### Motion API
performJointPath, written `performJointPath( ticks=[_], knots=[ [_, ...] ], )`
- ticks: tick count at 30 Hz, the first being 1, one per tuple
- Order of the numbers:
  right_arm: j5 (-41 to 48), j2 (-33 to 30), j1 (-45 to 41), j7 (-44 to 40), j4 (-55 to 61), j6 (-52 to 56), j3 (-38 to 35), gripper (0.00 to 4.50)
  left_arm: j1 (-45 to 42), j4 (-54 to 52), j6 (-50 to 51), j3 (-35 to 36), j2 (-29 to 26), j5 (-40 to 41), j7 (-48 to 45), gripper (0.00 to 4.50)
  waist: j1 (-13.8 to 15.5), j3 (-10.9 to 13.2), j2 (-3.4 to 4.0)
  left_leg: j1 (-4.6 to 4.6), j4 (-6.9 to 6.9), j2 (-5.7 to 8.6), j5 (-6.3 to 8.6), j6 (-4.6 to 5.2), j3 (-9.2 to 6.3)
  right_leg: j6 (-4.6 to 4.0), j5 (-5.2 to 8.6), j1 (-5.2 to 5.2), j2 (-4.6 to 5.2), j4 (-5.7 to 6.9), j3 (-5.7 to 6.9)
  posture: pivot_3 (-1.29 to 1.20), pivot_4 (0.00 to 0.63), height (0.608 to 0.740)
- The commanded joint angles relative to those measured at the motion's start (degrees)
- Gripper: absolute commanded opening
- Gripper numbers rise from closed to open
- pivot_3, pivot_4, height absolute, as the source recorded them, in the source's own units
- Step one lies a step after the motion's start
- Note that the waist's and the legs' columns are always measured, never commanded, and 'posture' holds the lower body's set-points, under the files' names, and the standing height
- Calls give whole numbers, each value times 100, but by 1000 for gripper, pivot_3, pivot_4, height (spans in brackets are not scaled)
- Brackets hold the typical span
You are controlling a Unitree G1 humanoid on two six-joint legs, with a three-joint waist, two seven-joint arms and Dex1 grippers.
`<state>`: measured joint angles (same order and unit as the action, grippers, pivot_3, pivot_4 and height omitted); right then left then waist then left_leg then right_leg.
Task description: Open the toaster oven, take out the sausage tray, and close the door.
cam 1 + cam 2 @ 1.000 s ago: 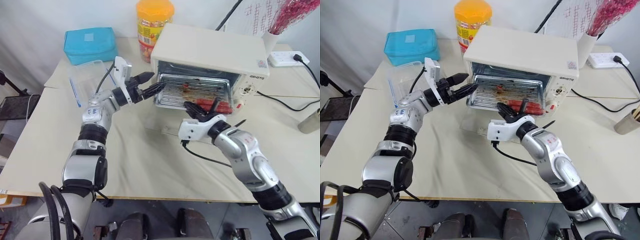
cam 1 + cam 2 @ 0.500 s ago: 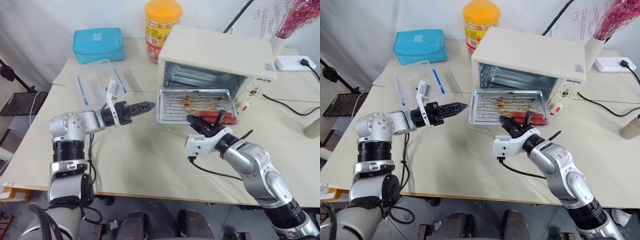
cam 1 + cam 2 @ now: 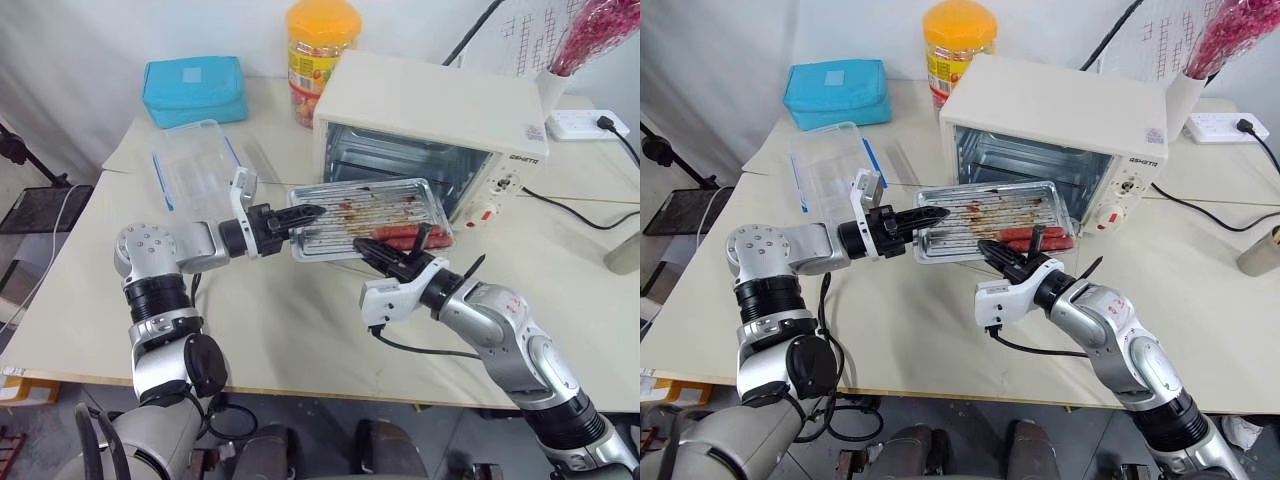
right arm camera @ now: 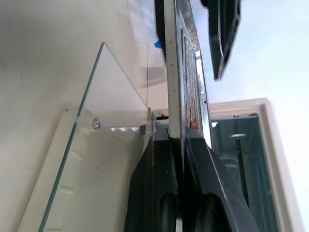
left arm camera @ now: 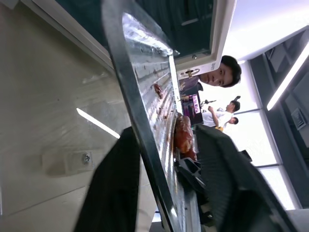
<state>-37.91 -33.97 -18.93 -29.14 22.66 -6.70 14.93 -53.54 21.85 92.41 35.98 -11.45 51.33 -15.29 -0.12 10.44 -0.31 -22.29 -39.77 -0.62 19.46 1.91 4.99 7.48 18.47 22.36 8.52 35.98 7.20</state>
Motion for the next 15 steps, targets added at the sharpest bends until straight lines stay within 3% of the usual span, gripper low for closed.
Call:
performJointPath(
  ticks=[1,2,4,11,15],
  knots=[
    [140,-73,-50,15,76,-96,-229,0,-46,331,9,236,-109,576,489,452,3,0,0,0,0,1,0,0,0,0,0,0,0,0,0,0,150,740],
    [263,-53,-21,-29,77,-88,-258,0,-101,587,9,388,-131,698,749,138,4,0,0,0,0,1,0,0,0,0,0,0,1,0,0,0,150,740],
    [547,-1,69,-112,117,-89,-325,0,-102,909,9,488,-198,1152,1057,16,3,-1,-1,0,0,1,0,0,0,0,0,-1,2,0,-1,0,150,740],
    [1423,-260,364,-450,335,-504,-548,2187,71,2189,9,992,-578,2914,2207,0,-6,-2,-2,9,3,1,0,0,1,0,0,-1,1,5,-4,0,150,740],
    [2550,-595,887,-742,645,-1048,-972,2352,690,1884,9,880,-897,3849,2721,0,-34,-5,-8,17,17,3,1,-1,5,0,0,-1,1,4,-16,0,150,740]
  ],
)
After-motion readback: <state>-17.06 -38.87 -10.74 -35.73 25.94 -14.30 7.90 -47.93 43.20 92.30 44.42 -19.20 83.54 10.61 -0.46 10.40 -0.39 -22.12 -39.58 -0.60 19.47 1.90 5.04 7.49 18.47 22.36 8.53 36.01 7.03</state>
